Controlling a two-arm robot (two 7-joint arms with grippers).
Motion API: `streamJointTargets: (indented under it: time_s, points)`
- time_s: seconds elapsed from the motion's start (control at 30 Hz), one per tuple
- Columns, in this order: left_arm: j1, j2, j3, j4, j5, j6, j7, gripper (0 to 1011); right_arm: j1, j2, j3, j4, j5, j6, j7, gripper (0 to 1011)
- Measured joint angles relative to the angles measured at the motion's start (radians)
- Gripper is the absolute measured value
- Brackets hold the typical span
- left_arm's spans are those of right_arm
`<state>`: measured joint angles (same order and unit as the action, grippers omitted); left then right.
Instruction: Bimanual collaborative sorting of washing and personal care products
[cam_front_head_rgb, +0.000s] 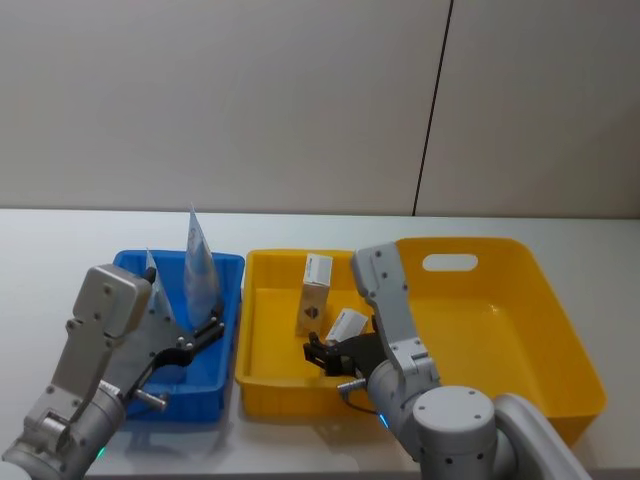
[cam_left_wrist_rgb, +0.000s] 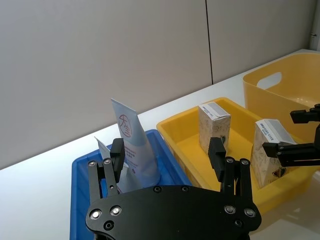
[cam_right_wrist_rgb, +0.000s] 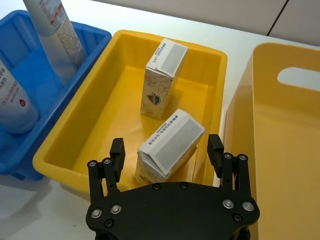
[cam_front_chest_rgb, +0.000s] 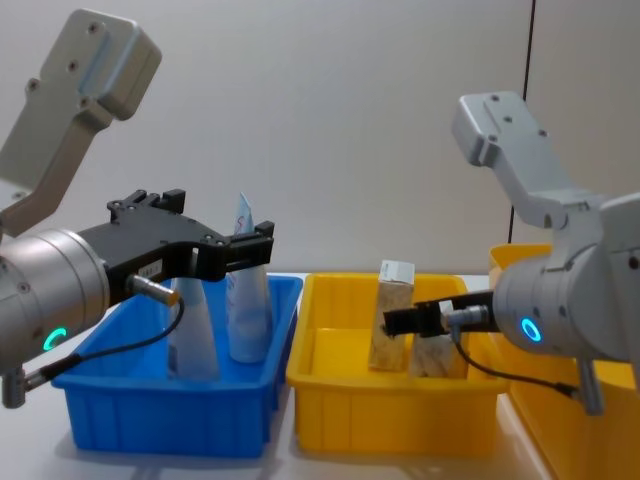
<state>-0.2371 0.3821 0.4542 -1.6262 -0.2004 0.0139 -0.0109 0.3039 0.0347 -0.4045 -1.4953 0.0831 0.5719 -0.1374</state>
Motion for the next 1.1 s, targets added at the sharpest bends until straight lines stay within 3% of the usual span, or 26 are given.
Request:
streamJointTargets:
  time_s: [0.6,1.1]
  points:
    - [0.000,0.000,0.000,0.000,0.000,0.000,0.000,1001,0.010,-0.031,0.022,0.038,-0.003,0.016,-0.009,1003]
    - [0.000,0.000,0.000,0.000,0.000,0.000,0.000,1001,0.031,-0.045,0.019,0.080,-0.015,0.013,0.007,1003]
